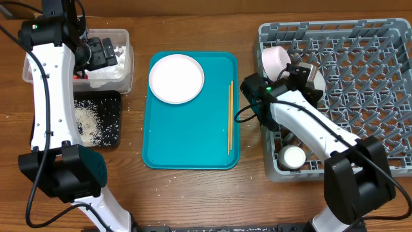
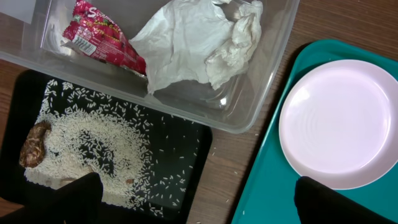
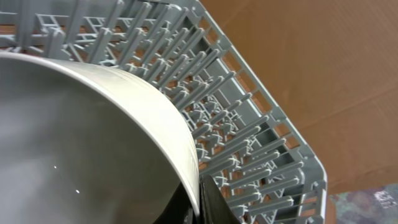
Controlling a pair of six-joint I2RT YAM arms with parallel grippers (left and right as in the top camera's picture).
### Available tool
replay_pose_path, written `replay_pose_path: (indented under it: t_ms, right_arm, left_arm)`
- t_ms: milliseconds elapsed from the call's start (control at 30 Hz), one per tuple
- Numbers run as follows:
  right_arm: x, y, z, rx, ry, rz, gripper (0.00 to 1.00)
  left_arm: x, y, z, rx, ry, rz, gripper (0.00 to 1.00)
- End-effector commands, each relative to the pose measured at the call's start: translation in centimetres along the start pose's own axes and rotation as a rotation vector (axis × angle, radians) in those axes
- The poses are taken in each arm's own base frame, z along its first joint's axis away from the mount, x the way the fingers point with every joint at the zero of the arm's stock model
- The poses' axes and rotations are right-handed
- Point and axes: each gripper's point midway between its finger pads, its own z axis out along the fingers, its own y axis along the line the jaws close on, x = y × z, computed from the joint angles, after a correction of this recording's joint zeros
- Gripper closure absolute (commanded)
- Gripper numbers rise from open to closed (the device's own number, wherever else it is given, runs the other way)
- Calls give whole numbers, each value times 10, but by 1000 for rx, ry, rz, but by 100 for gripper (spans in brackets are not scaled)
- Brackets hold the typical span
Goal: Sort waste into correct bins and load items into the dishwasher
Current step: 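Place the white bowl on its side in the dish rack, then move right gripper to the white plate and grip its edge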
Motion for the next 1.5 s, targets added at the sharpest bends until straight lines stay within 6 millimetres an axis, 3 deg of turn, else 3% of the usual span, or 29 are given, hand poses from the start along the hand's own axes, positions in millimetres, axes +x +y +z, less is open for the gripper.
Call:
replay_pose_path:
  t_ms: [0, 333, 600, 867, 1167, 1233, 1267, 1300, 1333, 1367, 1400, 1467]
  right_arm:
    - [13, 11, -10, -82, 68, -19, 96]
    - [1, -4, 0, 8, -13, -22, 96]
    - [-6, -11, -2, 51, -59, -173, 92]
    - [8, 2, 3, 20, -3, -198, 92]
    - [32, 22, -7, -66, 83, -253, 91]
    - [38, 23, -12, -84, 101, -281, 85]
    - [39, 23, -15, -89, 105, -297, 77]
    - [41, 23, -18, -92, 103, -312, 59]
    - [41, 23, -23, -96, 96, -331, 32]
    - [41, 24, -27, -101, 86, -346, 11]
    - [40, 24, -32, -107, 78, -358, 3]
    - [36, 27, -44, -125, 54, -364, 0]
  left_arm:
    - [-6, 1, -13, -4, -40, 0, 0]
    - [-6, 1, -13, -4, -40, 0, 0]
    - [-6, 1, -13, -4, -40, 0, 0]
    - [-6, 1, -13, -4, -40, 0, 0]
    - [-6, 1, -13, -4, -40, 0, 0]
    - [-6, 1, -13, -4, -40, 0, 0]
    - [-6, 1, -13, -4, -40, 0, 0]
    - [-6, 1, -13, -4, -40, 0, 0]
    - [-6, 1, -13, -4, -40, 0, 0]
    - [-6, 1, -13, -4, -40, 0, 0]
    - [-6, 1, -13, -4, -40, 0, 0]
    - [-6, 1, -13, -4, -40, 0, 0]
